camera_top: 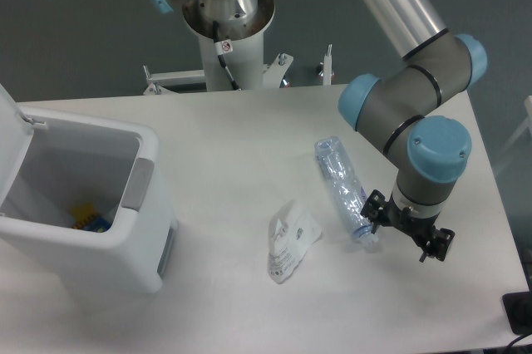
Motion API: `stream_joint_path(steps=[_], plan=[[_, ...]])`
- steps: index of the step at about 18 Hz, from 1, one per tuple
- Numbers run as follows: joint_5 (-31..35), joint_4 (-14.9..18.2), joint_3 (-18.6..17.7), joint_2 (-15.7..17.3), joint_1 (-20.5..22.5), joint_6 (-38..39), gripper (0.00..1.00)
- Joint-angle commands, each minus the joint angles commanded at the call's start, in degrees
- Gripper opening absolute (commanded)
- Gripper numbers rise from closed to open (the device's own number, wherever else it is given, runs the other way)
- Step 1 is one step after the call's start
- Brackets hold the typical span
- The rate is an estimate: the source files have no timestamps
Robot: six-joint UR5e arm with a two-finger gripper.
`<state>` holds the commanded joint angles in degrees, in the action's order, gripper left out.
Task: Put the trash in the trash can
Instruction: 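Lower the gripper over the clear plastic bottle's cap end, then close the gripper on the bottle and lift it off the table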
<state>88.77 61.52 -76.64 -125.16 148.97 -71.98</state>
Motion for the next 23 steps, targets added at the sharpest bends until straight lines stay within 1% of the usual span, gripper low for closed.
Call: stream_joint_path(steps=[6, 7, 8, 9, 11, 12, 15, 17, 20, 23], plan=[[-0.70, -0.09, -0.35, 0.09, 0.09, -0.09, 1.00], [-0.62, -0.09, -0.96, 0.26, 0.09, 0.17, 1.00], [-0.70, -0.18, -1.75, 0.44, 0.00, 1.39, 1.00], [-1.23, -0.96, -3.15, 0.87, 0.17, 4.10, 1.00], [-1.67, -5.43, -6.75, 1.41, 0.09, 11.73, 1.00], [-1.67, -6.06, -7.99, 1.49, -0.09, 13.52, 1.00], [-1.14, -5.89, -10.98, 2.72, -0.62, 14.50, 1.00], [-1.23, -5.89, -14.05, 4.21, -0.27, 15.55, 1.00], [-1.14, -5.98, -14.94, 4.22, 0.00, 20.19, 1.00], [-1.14, -6.07, -14.77, 4.31, 0.18, 25.65, 1.00]])
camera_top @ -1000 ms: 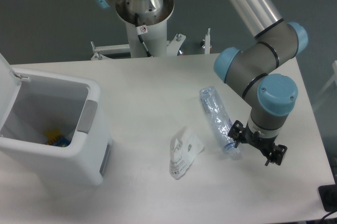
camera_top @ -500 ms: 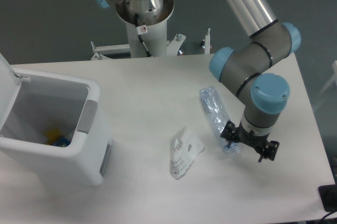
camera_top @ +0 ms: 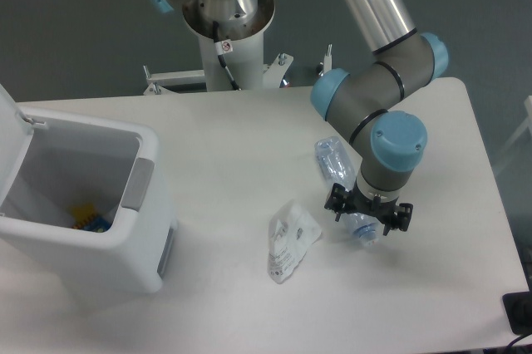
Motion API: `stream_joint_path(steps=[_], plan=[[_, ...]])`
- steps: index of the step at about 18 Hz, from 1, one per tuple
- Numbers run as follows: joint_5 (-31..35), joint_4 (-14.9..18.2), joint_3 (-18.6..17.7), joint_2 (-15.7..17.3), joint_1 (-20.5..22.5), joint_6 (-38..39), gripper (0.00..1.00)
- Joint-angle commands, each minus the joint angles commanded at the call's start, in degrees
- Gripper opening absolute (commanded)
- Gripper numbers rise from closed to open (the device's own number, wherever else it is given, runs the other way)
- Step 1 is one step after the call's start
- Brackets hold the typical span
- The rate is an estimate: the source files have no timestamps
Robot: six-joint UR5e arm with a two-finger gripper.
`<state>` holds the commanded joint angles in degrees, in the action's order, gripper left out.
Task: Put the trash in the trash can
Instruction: 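Close the gripper on the bottle and lift it off the table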
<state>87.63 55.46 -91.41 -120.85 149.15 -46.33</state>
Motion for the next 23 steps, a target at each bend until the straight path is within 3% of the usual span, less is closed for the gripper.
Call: stream_joint_path(steps=[3, 11, 14, 16, 18, 23], plan=[[0.18, -0.53, -0.79, 0.00, -0.09, 5.97, 1.00], [1.76, -3.16, -4.83, 0.97, 0.88, 8.88, 1.00], [1.76, -4.04, -5.01, 0.70, 0.79, 10.20, 0.78], [1.76, -4.22, -4.66, 0.09, 0.70, 10.82, 0.70], [1.67, -4.66, -3.79, -0.87, 0.62, 13.97, 0.70], [1.67, -5.36, -3.08, -1.67, 0.26, 14.25, 0.42]])
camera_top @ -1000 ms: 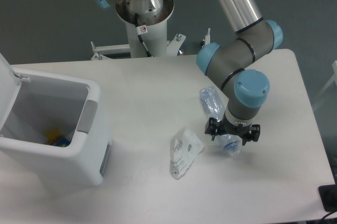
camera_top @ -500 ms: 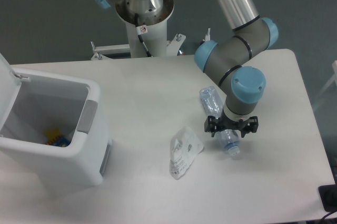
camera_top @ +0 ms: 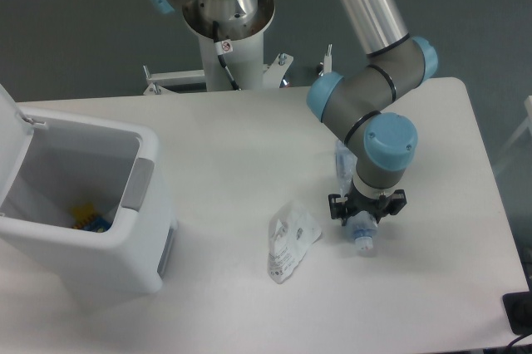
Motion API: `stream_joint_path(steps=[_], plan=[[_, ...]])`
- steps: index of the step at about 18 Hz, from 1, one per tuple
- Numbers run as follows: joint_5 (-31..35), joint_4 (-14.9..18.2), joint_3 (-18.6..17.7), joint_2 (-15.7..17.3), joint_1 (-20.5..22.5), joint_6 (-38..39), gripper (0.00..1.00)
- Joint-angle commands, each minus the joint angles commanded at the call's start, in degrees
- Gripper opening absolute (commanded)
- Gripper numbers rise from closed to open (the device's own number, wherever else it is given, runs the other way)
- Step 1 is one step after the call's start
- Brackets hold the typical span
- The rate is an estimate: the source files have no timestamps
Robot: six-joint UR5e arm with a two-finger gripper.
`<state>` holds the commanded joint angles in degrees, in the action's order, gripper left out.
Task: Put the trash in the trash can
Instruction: 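Close the gripper on the bottle and lift it off the table, then carry the bottle over to the white trash bin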
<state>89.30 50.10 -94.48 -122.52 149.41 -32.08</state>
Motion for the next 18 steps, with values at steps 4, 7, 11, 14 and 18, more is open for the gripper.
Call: stream_joint_path(steps=[4, 7, 11, 14, 18], plan=[[-0.44, 0.00, 1.32, 0.26, 0.09, -0.44, 0.33], [-2.62, 0.17, 4.55, 0.96, 0.61, -0.18, 0.33], [-10.44, 0.18, 7.03, 2.28, 1.67, -0.09, 0.33], [-21.57, 0.17, 7.30, 5.08, 3.59, 0.17, 0.33], [-36.44, 0.18, 8.25, 9.14, 4.84, 7.88, 0.33]])
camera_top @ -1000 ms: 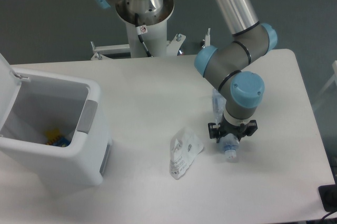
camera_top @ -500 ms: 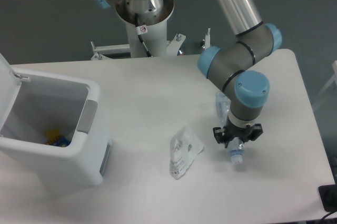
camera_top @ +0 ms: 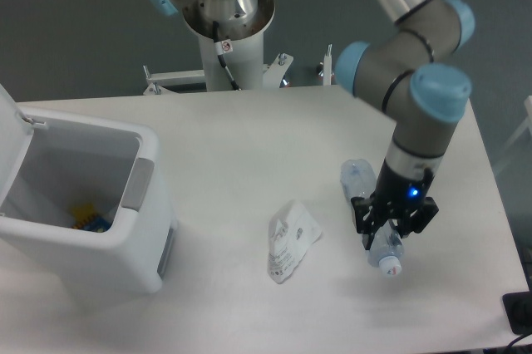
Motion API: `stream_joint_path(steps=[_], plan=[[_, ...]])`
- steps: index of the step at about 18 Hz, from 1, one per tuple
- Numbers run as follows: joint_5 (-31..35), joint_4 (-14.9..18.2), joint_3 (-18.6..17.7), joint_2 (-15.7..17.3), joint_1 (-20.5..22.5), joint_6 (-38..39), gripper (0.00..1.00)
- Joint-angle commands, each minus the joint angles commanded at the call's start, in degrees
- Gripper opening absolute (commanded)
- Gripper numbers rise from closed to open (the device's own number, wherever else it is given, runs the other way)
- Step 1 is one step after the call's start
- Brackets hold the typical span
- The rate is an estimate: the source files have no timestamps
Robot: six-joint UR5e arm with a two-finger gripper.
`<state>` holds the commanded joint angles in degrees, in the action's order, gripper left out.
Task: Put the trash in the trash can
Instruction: 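Carry the bottle over to the white trash bin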
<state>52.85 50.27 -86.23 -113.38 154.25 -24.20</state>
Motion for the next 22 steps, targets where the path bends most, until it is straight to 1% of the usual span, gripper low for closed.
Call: stream_joint_path(steps=[1, 3, 4, 6, 7, 8, 10, 12, 14, 15, 18, 19, 20, 22], plan=[[-2.12, 0.00, 0.97, 0.00, -0.61, 1.50, 0.33], [-5.29, 0.00, 2.20, 0.09, -1.49, 1.96, 0.34], [-7.48, 0.00, 3.60, 0.09, -2.02, 3.44, 0.34], [-9.07, 0.00, 5.80, 0.79, -2.72, 6.95, 0.34], [-10.04, 0.00, 7.46, 0.88, -3.94, 8.45, 0.34], [-10.31, 0.00, 8.96, 0.88, -4.91, 9.25, 0.34], [-10.31, -0.09, 10.81, 1.23, -6.85, 9.52, 0.34], [-10.84, -0.09, 11.17, 2.46, -9.74, 9.08, 0.34], [-13.64, -0.09, 11.61, 3.69, -11.77, 8.99, 0.34], [-14.61, -0.09, 12.39, 4.30, -13.00, 9.43, 0.34], [-15.15, -0.09, 14.16, 4.75, -16.86, 9.17, 0.34], [-15.93, -0.17, 14.59, 5.18, -17.57, 8.91, 0.34], [-16.90, -0.09, 15.12, 5.45, -19.15, 8.82, 0.34], [-16.99, -0.18, 15.21, 5.71, -20.82, 8.73, 0.34]])
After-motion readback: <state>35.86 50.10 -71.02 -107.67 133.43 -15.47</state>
